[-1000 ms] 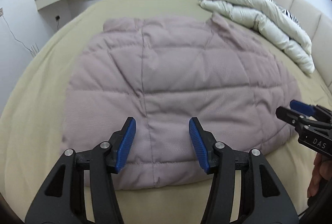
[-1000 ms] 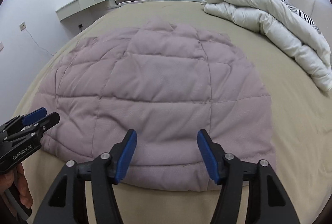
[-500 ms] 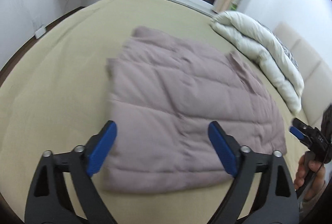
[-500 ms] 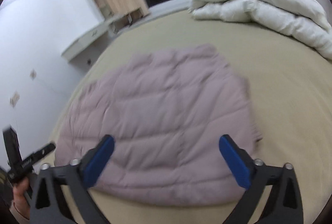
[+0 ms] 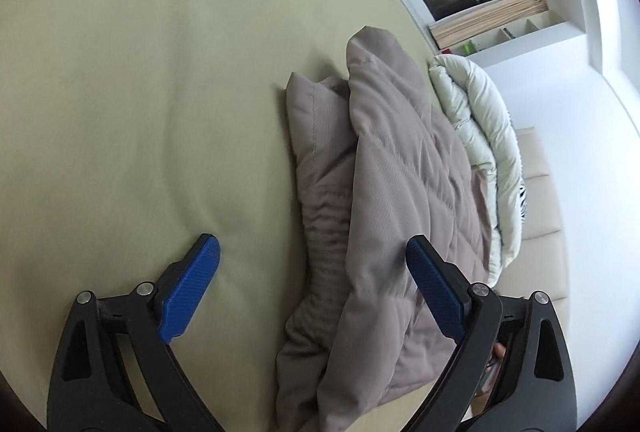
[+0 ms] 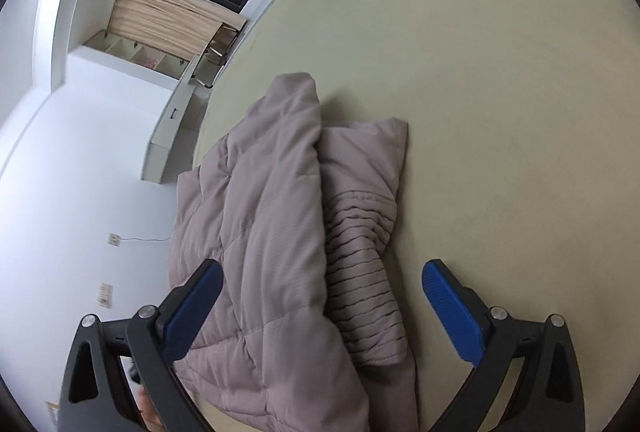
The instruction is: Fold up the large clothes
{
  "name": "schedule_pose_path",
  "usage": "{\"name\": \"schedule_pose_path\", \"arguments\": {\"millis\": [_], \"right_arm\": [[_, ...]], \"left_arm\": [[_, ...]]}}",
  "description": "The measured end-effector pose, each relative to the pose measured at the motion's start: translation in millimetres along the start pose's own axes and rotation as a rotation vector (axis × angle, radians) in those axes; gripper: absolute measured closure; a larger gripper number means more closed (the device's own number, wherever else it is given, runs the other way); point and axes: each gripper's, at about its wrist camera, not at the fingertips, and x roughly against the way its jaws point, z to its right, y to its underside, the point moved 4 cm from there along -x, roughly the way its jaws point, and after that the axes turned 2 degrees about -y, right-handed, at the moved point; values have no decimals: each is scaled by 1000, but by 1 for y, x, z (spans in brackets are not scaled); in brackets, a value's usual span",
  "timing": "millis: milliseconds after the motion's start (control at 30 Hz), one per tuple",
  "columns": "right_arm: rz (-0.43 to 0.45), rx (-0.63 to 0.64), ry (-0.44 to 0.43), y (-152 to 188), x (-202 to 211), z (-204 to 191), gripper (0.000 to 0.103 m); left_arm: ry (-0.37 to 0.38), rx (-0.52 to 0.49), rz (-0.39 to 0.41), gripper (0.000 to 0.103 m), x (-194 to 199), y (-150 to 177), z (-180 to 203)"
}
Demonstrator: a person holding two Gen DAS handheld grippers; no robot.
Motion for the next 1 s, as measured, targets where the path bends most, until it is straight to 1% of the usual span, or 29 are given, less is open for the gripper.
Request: {"name": "schedule_pose_path", "arguments": {"millis": [33,100,133,167,200,233,267,367,467,500,567,600,633,733,867,1000], "right_arm": [[-8,-9,-12,1,-2,3,4],[-14,-2,-40,1,-8,6,5],[-17,3,-53,2,-10,5,5],[-26,10,-66,2,-13,4,5],[-35,18,-79,4,-14,1,7],[-49,22,-100,3,-20,-1,13],[-64,24,-119,-2,-27,-3,14],[-97,44,-121,-5,-42,-9,14],[-125,45,-142,-7,-51,-10,14],[-129,45,-145,-8,-52,-9,14],[-140,52,-146,-11,-59,-12,14],[-149,61,-137,-12,-63,-14,14],[-158,74,-129,-13,-65,-16,14],[-174,104,-121,-14,-69,-22,14],[-174,116,-150,-15,-69,-25,14],[-179,122,-129,-13,-71,-20,15]], "left_arm": [[31,15,2,8,-5,-4,1],[101,71,-5,8,-17,-18,-4],[113,96,-16,8,-25,-25,-7],[116,114,-22,8,-35,-32,-8],[119,115,-27,8,-43,-35,-5],[120,106,-35,8,-49,-39,-2],[127,96,-52,8,-55,-42,1],[135,100,-86,8,-72,-53,4],[141,141,-108,8,-89,-68,5],[140,150,-110,8,-87,-65,2],[132,132,-117,9,-95,-73,8],[136,116,-119,18,-97,-74,13],[169,106,-134,24,-100,-73,20],[166,79,-169,26,-107,-64,25],[201,136,-172,26,-117,-69,16],[193,115,-177,26,-124,-69,21]]}}
